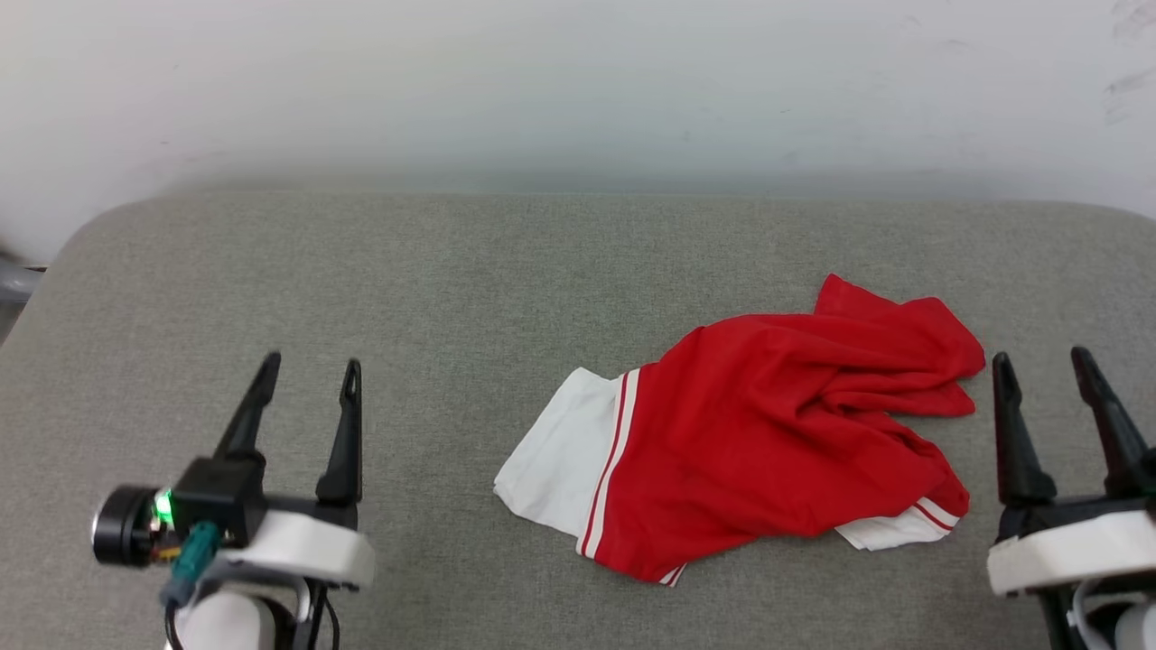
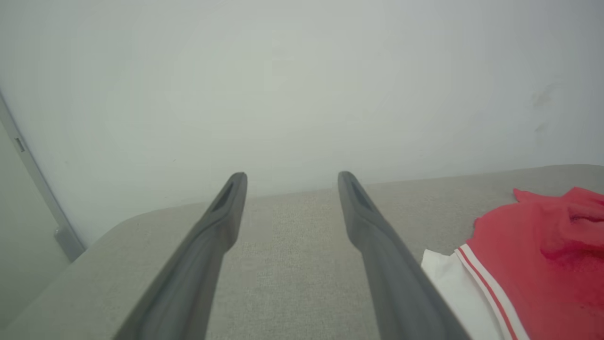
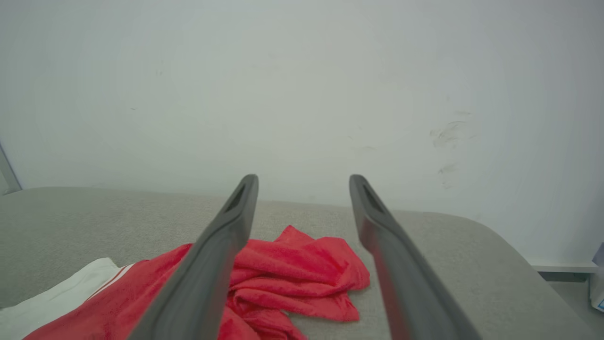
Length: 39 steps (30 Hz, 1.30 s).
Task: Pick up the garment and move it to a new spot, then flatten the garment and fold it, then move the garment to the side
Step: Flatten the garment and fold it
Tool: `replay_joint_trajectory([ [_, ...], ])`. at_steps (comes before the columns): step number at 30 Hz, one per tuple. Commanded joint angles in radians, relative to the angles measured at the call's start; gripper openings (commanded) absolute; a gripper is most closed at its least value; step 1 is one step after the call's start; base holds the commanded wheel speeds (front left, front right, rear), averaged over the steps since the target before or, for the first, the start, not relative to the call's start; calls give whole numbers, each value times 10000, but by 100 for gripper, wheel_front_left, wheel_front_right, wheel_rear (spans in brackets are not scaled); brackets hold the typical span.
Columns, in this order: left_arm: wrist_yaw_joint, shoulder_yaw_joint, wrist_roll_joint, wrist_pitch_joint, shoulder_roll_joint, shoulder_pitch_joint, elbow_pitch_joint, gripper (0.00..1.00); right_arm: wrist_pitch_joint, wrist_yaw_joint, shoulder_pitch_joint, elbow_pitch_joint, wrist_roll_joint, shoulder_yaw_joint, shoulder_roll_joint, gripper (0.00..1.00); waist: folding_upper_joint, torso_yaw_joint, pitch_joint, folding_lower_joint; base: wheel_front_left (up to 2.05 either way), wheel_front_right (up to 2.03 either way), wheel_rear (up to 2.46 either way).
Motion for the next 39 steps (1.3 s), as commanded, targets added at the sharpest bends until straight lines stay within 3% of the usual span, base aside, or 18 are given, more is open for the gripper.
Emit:
replay_joint_trajectory([
  [1,-180,-128,-121,-25,240,-455,161,100,161,-11,470,-505,-179,-94,338,100,0,-18,12,1,0,0,0],
  [4,-337,-336,-306,87,569,-1048,330,100,314,-11,821,-1009,-340,-109,577,100,0,-38,38,1,0,0,0],
  [9,-482,-1385,-1334,1511,1500,-2609,603,100,476,-11,1280,-1551,-404,84,853,100,0,-178,206,1,0,0,0],
  [14,-488,-3205,-3232,4183,2730,-3988,558,100,361,-9,1354,-1479,-489,190,817,100,0,-314,430,1,0,0,0],
  [21,-491,-5436,-5422,8093,3782,-5286,390,100,198,-11,1098,-1318,-547,272,753,100,0,-510,730,1,0,0,0],
  [25,-492,-6753,-6343,9456,4146,-5781,230,100,105,-11,928,-1205,-630,342,709,100,0,-618,918,1,0,0,0],
  [28,-493,-7600,-6807,9961,4367,-6024,328,100,50,-11,742,-1133,-645,373,674,100,0,-695,1094,1,0,0,0],
  [29,-493,-8295,-7106,10159,4513,-6231,655,100,-10,-11,640,-1029,-673,428,670,100,0,-784,1277,1,0,0,0],
  [39,-494,-10053,-7430,9590,4529,-6627,2317,100,-234,-11,221,-691,-804,583,767,100,0,-1057,1876,1,0,0,0],
])
